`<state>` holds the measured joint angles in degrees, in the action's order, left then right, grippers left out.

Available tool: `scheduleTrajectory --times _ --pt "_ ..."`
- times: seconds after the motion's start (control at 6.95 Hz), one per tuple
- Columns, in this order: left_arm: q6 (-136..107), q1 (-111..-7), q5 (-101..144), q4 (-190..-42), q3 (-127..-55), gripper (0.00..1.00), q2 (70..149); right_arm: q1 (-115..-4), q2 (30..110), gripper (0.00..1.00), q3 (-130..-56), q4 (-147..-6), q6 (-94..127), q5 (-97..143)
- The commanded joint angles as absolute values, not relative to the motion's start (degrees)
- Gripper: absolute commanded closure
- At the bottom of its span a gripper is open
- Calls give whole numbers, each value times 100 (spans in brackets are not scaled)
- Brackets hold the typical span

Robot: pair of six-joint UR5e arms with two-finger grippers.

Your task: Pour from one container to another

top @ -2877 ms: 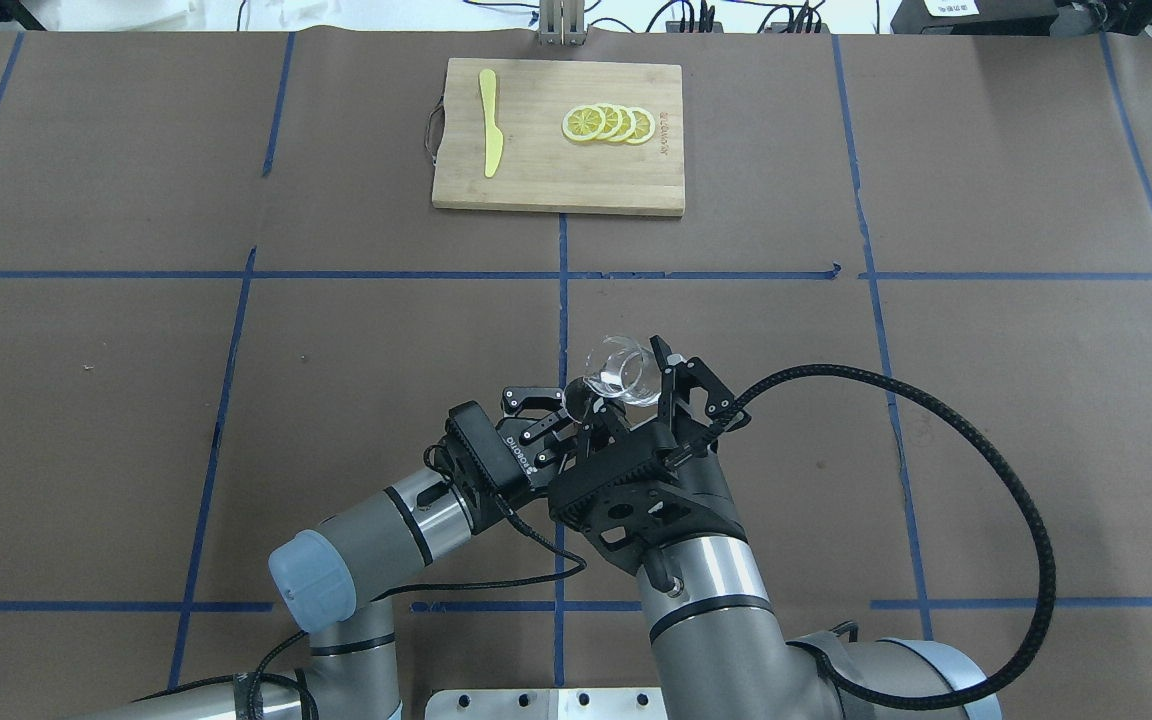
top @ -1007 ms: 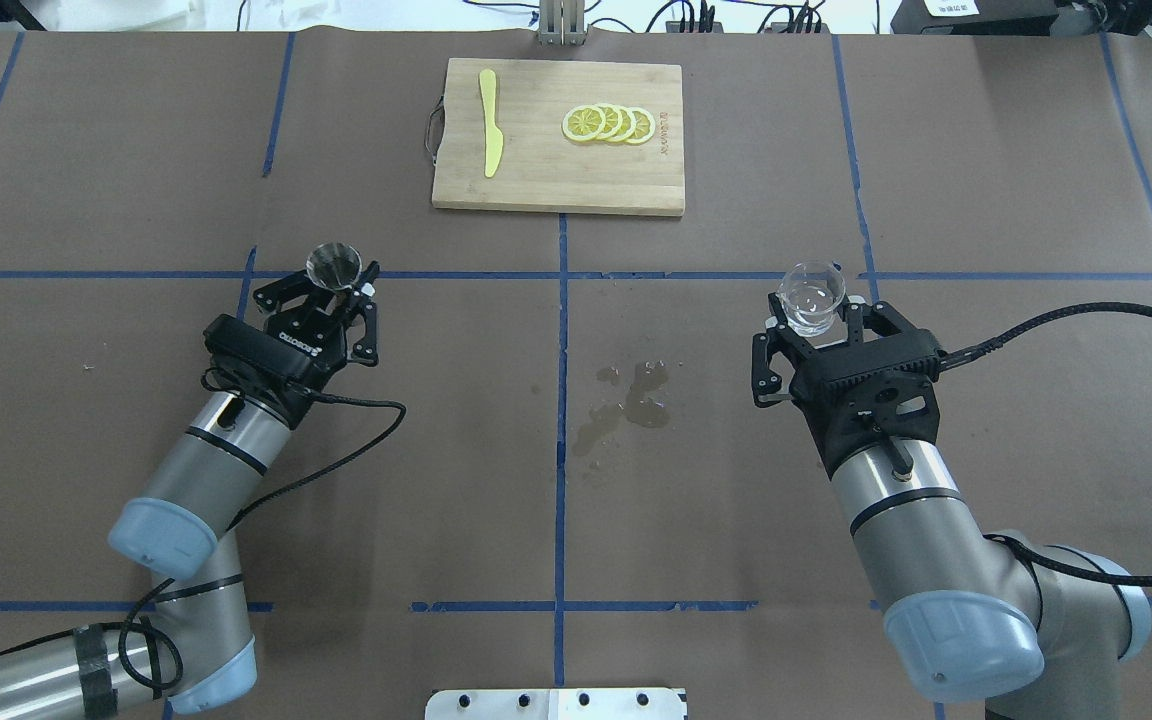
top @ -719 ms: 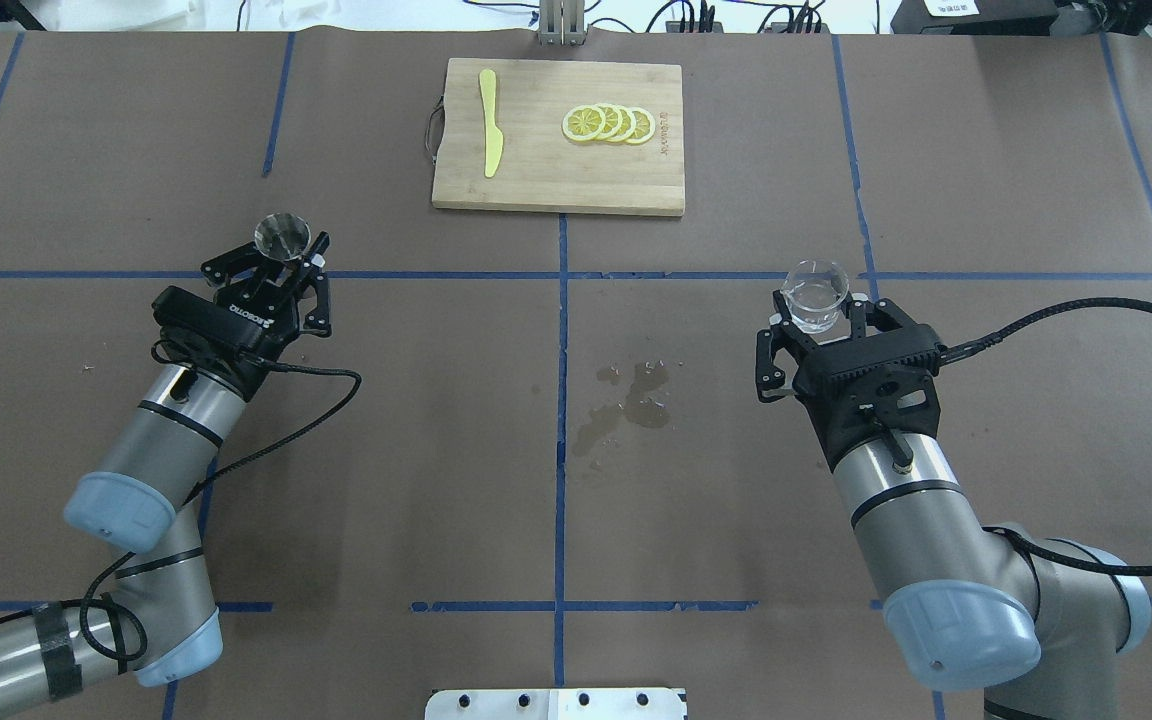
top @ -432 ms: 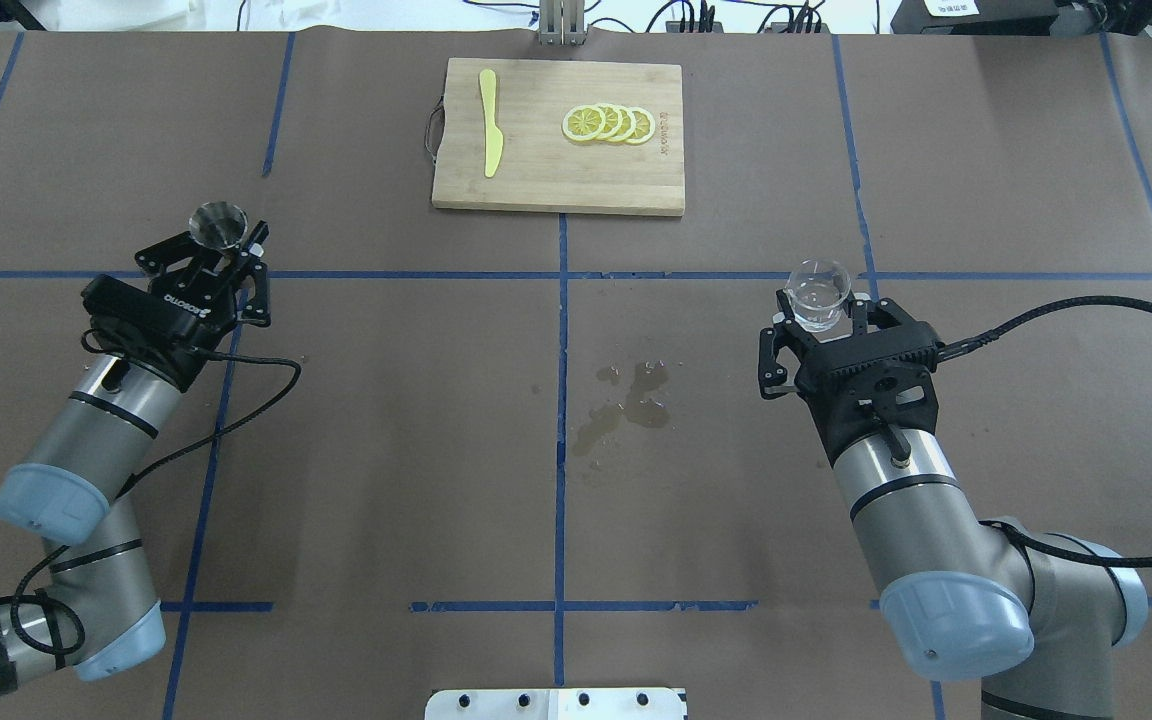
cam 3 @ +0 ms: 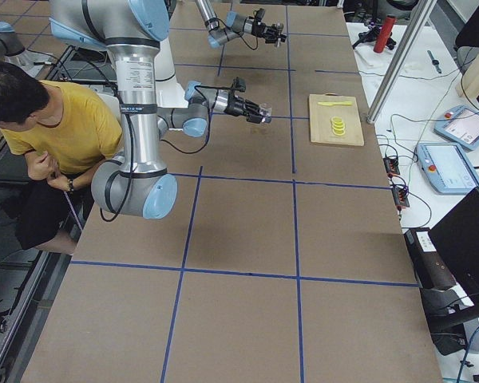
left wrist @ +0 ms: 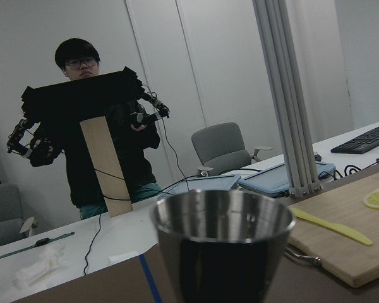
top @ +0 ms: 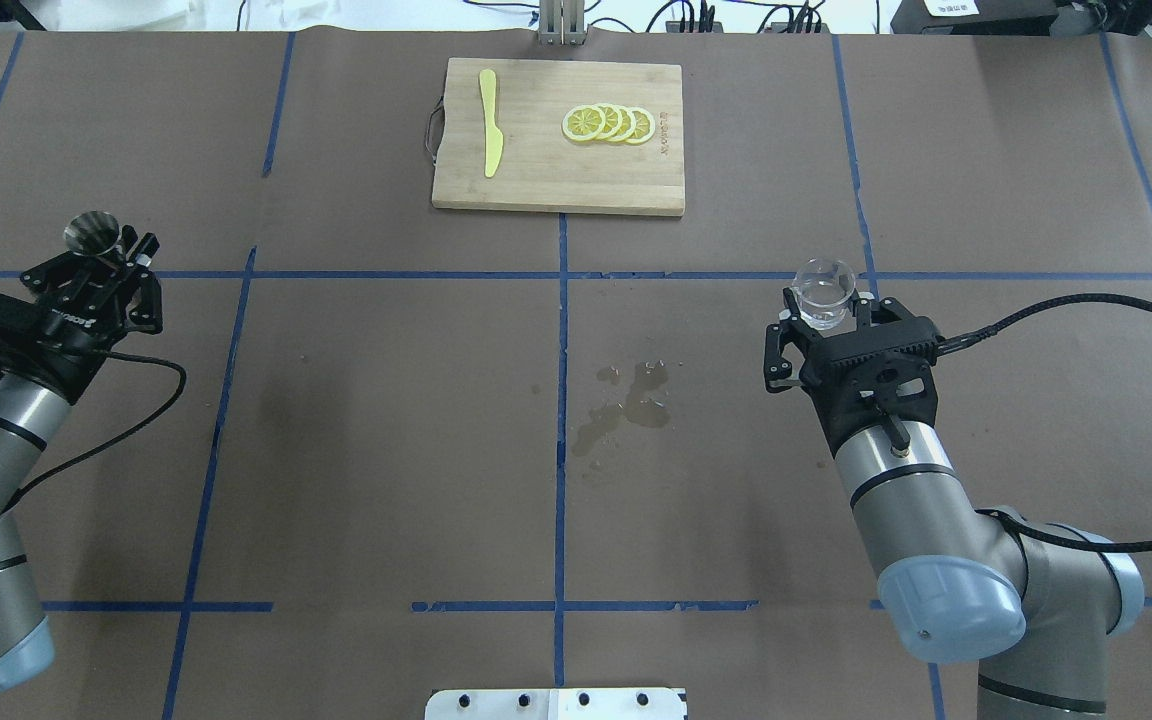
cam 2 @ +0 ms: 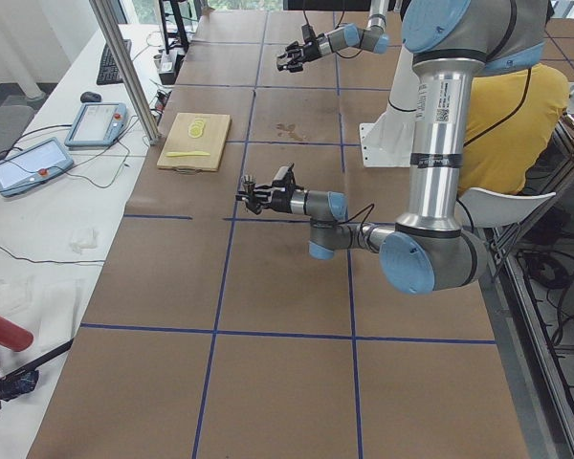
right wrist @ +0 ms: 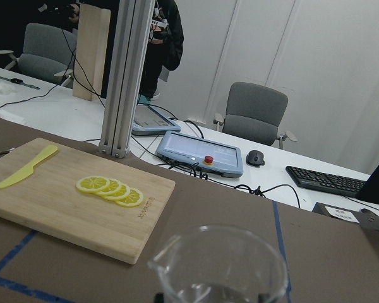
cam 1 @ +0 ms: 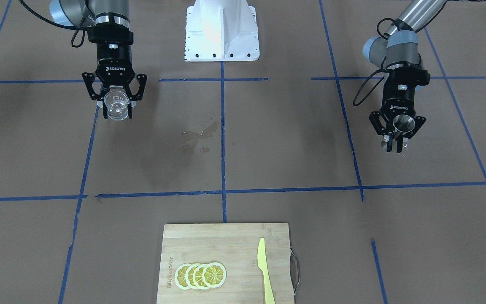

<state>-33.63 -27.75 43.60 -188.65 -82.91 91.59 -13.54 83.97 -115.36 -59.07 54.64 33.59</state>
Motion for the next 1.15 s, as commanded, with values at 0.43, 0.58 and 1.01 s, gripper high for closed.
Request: scheduleTrajectory --times 0.43,0.58,1.01 --pt "-6275 -2734 3421 -18853 -7667 100 8833 -1591 8429 100 -11417 -5880 5854 3665" --pt "-6267 -2716 3297 -18783 -7612 100 8859 -1591 8420 100 -11417 -5880 5854 3665" --pt "-5950 -2698 3322 -18283 -7550 100 8833 -1591 8411 100 -11417 -5880 5854 3665"
